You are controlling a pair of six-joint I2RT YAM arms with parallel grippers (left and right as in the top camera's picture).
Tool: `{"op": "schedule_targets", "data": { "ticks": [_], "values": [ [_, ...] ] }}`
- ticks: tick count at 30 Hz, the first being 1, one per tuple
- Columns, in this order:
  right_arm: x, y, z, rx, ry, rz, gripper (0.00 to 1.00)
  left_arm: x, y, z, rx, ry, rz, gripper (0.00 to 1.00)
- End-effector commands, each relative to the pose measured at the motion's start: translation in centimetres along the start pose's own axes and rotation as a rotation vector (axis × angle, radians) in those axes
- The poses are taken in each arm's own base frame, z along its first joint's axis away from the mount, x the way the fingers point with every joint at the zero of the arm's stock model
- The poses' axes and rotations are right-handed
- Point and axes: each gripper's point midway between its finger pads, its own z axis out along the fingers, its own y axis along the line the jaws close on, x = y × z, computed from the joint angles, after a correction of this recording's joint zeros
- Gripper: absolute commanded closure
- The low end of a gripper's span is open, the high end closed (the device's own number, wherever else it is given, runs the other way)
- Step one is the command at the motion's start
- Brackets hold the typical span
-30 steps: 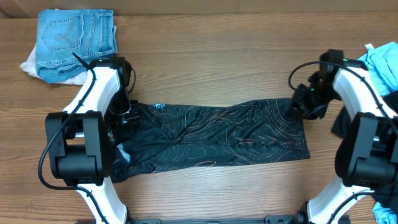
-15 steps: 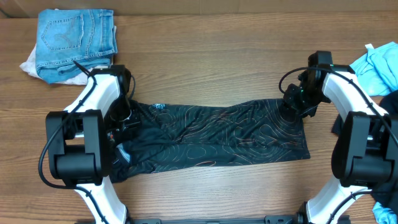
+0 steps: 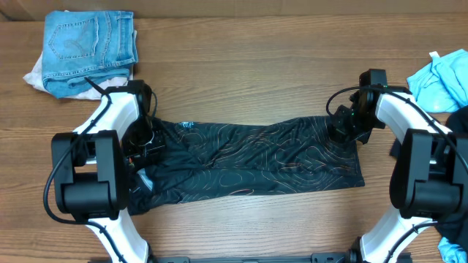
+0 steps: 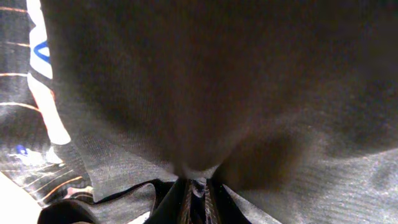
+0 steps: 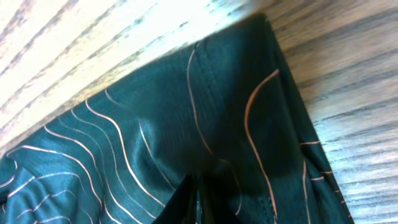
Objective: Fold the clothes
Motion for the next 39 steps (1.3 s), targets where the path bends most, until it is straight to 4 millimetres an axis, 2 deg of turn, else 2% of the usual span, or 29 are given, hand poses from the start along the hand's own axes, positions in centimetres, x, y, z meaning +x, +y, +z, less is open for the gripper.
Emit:
{"op": "schedule_targets", "data": {
  "ticks": [1,6,13,18,25,28,32,35,39],
  "values": [
    [0.1,-2.0,2.5,0.079,0.022,0.035,0.94,0.5,2.1,2.0,-0.047,0.042,-0.04,0.87],
    [-1.1,-2.8,2.5,0.089,-0.017,0.077,0.96,-0.1,2.8,2.0,-0.033,0.03,-0.072,0.84],
    [-2.9,-5.3,1.9,0.074,-0.064,0.17,0.96,-1.1,2.6,2.1,-0.019,-0.008,-0.075,0.76],
    [-3.8,-6.9,1.5,0.07,-0.085,0.21,0.96,-2.2,2.2,2.0,0.0,-0.052,-0.076,0.75],
    [-4.9,-7.2,1.2,0.063,-0.127,0.215,0.96,-3.6,1.7,1.9,0.022,-0.107,-0.074,0.71],
    [-5.4,-6.9,0.7,0.06,-0.136,0.213,0.96,-4.1,0.7,1.7,0.076,-0.123,-0.037,0.67],
    [-6.2,-6.3,-1.0,0.056,-0.13,0.214,0.96,-5.1,0.2,0.3,0.1,-0.146,-0.031,0.67],
    [-6.9,-5.3,-2.8,0.032,-0.124,0.213,0.96,-5.9,0.0,-1.5,0.105,-0.164,-0.029,0.65],
    [-8.1,-4.1,-6.4,0.007,-0.152,0.206,0.95,-6.7,-0.4,-4.5,0.109,-0.185,-0.021,0.62]
  ]
}}
